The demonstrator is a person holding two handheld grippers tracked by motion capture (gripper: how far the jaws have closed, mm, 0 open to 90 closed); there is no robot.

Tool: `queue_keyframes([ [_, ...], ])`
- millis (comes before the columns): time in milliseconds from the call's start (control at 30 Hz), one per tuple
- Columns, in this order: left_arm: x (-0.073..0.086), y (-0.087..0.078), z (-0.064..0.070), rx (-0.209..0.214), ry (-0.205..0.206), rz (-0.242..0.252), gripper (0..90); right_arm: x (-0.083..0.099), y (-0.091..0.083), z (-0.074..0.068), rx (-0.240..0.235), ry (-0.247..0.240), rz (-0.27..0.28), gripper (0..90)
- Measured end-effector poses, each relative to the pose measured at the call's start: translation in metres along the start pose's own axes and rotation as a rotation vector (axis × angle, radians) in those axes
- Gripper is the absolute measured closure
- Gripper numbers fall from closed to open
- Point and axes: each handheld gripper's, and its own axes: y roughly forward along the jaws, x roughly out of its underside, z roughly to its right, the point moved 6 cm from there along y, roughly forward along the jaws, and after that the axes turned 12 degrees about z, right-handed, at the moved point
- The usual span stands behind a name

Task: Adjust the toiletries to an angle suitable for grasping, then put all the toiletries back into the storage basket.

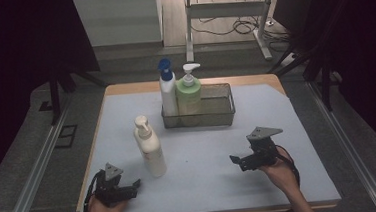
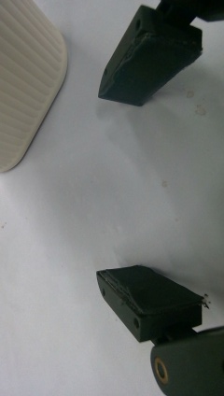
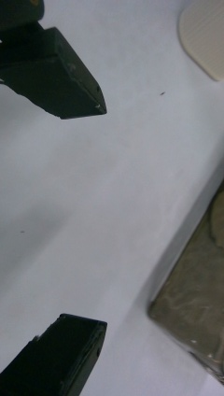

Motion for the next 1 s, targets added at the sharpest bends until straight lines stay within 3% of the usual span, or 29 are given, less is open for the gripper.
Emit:
queue_keyframes([
  [267, 0.000, 0.000, 0.000, 0.000, 0.001, 0.000, 12.1, 0.029, 0.001, 0.007, 0.013, 0.038, -0.036, 0.3],
  [533, 0.000, 0.000, 0.000, 0.000, 0.000, -0.001, 12.1, 0.055, 0.008, 0.014, 0.018, 0.034, -0.098, 0.3],
  [667, 0.000, 0.000, 0.000, 0.002, 0.000, -0.001, 12.1, 0.056, 0.008, 0.014, 0.020, 0.026, -0.086, 0.2],
  [733, 0.000, 0.000, -0.001, 0.002, -0.003, 0.000, 12.5, 0.057, 0.009, 0.012, 0.032, -0.003, -0.094, 0.0],
  [867, -0.001, -0.001, -0.001, 0.006, -0.001, 0.005, 13.8, 0.057, 0.009, 0.012, 0.026, 0.002, -0.092, 0.0],
  [1000, -0.003, -0.004, -0.003, 0.027, -0.009, 0.025, 25.1, 0.057, 0.009, 0.012, 0.025, 0.002, -0.091, 0.0],
])
